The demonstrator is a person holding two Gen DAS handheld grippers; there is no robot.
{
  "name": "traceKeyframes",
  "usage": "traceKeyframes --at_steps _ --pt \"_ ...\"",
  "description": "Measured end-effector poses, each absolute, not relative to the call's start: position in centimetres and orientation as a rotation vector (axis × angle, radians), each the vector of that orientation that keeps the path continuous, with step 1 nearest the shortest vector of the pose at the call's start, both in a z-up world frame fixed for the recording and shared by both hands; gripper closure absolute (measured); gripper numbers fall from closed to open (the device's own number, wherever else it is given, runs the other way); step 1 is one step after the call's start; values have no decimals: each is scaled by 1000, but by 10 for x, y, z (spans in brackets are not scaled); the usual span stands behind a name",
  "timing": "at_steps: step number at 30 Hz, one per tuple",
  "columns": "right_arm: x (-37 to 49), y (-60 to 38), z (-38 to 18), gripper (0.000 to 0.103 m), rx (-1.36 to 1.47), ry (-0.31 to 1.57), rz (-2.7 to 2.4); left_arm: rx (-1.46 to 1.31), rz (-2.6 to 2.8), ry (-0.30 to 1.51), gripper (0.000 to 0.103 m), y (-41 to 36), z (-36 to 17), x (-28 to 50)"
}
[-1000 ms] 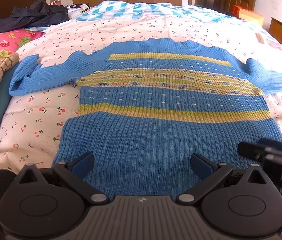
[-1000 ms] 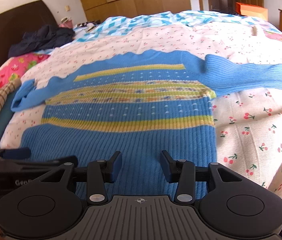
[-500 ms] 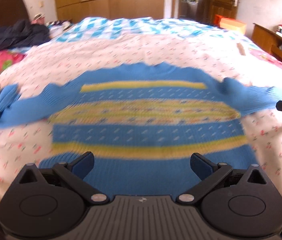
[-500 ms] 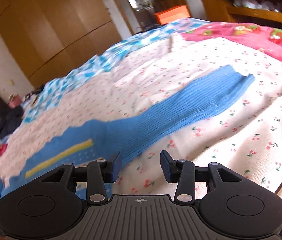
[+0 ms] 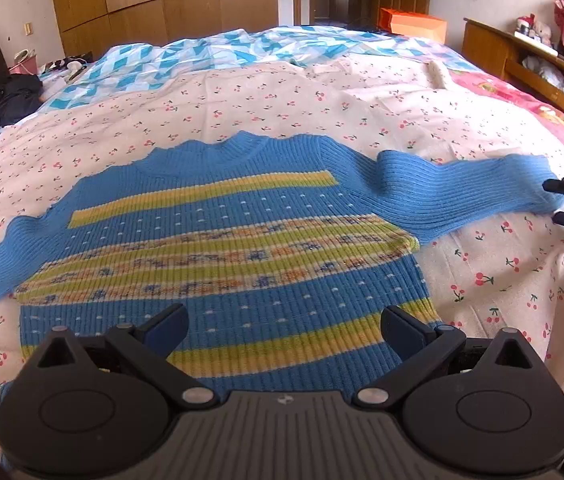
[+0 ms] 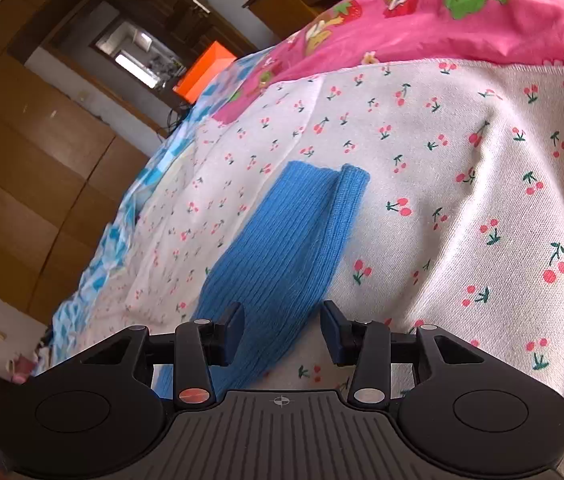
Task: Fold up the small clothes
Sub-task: 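Reach the right gripper to the sweater's sleeve cuff and grasp it, then carry the sleeve with the right gripper across the sweater body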
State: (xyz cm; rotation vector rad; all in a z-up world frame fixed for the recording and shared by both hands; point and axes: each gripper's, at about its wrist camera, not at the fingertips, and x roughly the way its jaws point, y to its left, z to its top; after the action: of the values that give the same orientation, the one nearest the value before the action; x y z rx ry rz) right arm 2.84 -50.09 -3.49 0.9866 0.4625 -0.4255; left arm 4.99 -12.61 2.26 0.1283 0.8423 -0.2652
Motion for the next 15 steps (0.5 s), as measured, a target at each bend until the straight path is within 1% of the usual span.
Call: traceKeyframes --at_steps 3,5,7,8,9,15 --pt "33 -506 -40 64 990 439 -420 151 -273 842 0 -133 21 50" --pt "36 -506 -40 70 987 439 -411 160 -281 846 0 -138 20 52" --pt "38 -509 -38 90 993 449 -411 164 -288 848 0 -141 20 53" --pt "38 -509 -36 92 1004 446 -400 165 -290 847 0 -142 21 53" --pt "36 -507 -30 94 1007 433 -380 164 -291 843 0 -142 22 53" --pt "50 -459 32 95 909 350 -184 147 -264 819 0 -121 27 50"
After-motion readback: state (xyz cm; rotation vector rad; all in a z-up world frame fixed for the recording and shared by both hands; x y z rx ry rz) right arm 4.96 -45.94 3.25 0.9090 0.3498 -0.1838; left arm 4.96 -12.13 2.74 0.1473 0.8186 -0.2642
